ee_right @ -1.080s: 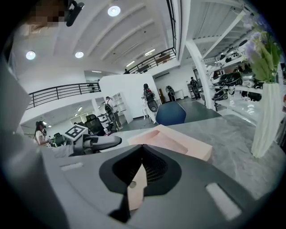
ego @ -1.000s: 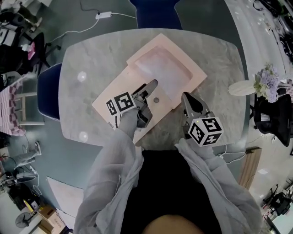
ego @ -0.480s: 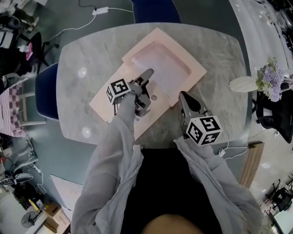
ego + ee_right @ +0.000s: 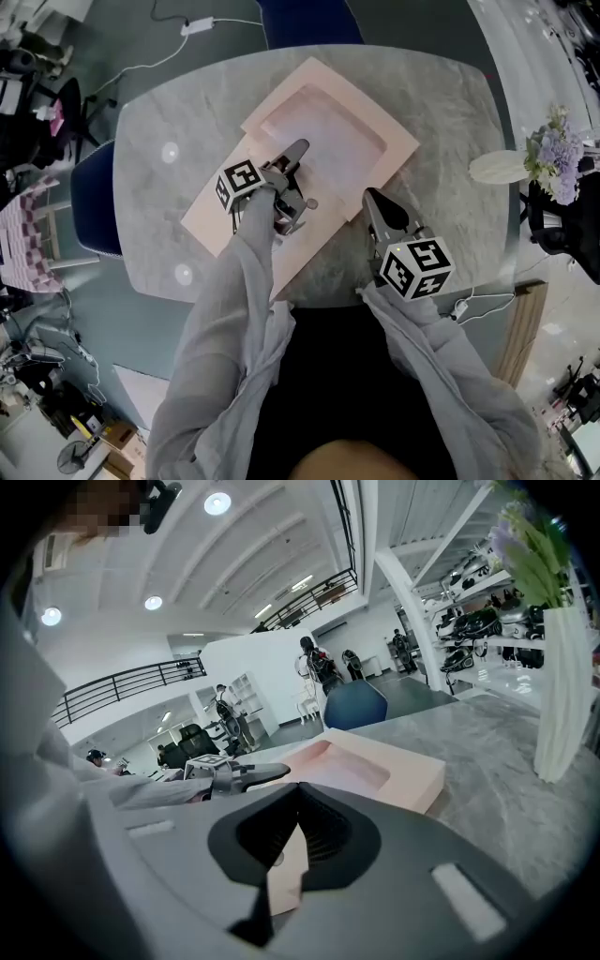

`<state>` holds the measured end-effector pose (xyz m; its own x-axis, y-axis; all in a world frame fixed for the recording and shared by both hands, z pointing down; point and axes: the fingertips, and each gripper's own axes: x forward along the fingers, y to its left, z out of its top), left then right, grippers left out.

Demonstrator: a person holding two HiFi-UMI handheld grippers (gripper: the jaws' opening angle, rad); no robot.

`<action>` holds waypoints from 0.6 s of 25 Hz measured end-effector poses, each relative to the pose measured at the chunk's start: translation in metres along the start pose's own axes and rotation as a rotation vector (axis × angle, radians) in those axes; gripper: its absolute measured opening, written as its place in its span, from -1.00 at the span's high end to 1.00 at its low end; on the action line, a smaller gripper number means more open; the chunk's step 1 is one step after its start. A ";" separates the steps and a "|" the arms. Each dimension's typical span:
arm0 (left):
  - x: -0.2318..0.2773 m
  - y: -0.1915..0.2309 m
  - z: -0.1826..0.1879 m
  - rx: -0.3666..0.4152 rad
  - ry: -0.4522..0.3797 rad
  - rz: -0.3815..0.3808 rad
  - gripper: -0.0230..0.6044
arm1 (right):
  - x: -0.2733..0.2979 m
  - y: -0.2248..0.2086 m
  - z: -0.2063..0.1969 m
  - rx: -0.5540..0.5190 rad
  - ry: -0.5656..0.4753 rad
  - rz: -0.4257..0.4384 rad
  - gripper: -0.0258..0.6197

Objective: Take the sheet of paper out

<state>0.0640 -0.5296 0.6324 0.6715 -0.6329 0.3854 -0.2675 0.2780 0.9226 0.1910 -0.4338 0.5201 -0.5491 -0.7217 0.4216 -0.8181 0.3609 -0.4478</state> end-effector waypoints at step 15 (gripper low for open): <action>0.020 0.007 0.004 0.037 0.003 0.051 0.12 | -0.002 -0.018 -0.001 0.023 -0.002 -0.027 0.89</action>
<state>0.0728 -0.5429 0.6470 0.6584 -0.6165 0.4318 -0.3270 0.2824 0.9018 0.2069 -0.4381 0.5275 -0.5264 -0.7322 0.4322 -0.8285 0.3274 -0.4543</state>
